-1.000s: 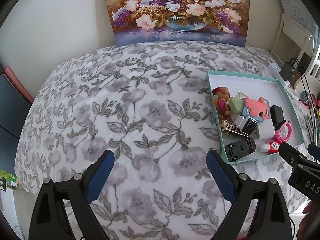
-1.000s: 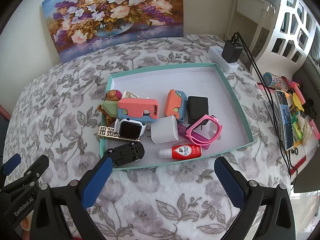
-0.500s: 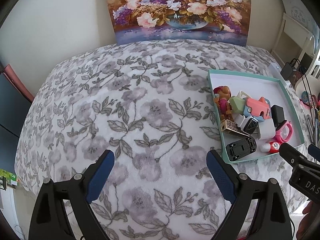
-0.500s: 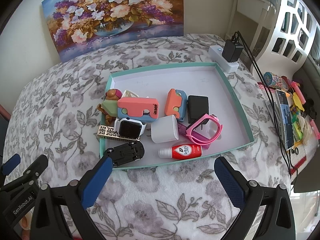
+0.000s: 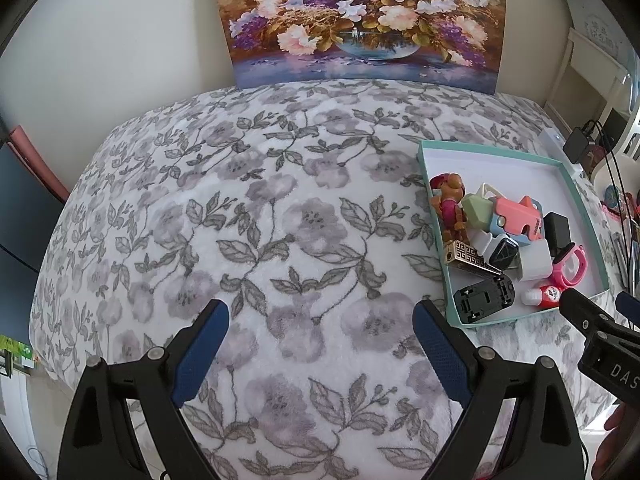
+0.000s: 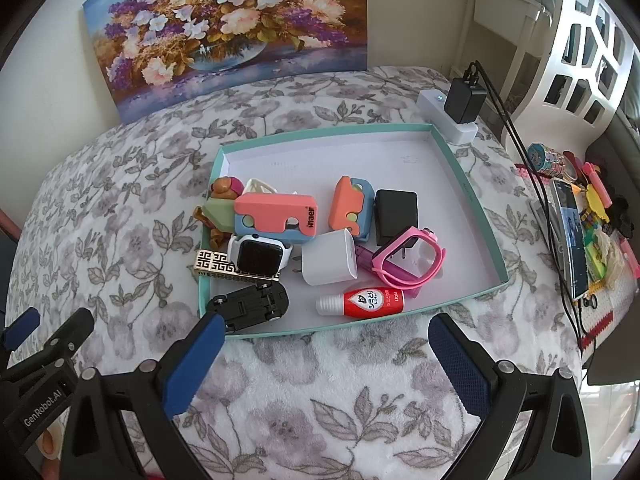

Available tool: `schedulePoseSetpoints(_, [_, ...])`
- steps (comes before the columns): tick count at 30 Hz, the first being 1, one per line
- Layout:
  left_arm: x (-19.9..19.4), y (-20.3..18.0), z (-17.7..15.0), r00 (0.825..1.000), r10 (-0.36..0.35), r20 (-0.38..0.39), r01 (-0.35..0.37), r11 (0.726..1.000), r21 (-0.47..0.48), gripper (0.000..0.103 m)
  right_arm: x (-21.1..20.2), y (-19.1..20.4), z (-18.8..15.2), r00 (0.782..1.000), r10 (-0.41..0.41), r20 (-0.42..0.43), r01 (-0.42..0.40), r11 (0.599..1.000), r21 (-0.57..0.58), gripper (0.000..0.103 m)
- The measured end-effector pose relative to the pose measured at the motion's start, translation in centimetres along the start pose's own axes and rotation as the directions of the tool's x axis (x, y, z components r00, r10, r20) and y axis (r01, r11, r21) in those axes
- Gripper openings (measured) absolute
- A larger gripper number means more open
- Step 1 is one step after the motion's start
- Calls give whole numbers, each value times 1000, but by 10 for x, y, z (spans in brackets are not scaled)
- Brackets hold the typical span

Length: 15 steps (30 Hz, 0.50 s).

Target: Organize rigid objects

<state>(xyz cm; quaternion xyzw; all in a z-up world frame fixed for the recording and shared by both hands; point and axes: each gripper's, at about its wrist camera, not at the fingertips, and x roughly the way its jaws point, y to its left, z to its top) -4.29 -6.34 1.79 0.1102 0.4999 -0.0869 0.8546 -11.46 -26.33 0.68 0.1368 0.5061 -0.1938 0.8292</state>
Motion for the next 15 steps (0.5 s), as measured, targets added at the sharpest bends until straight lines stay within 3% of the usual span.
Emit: schedulePoseSetpoints(15, [-2, 1, 2, 1000, 0, 2, 0, 1000, -10, 93, 1, 0, 0, 1000, 0, -1, 0, 1000, -1, 103])
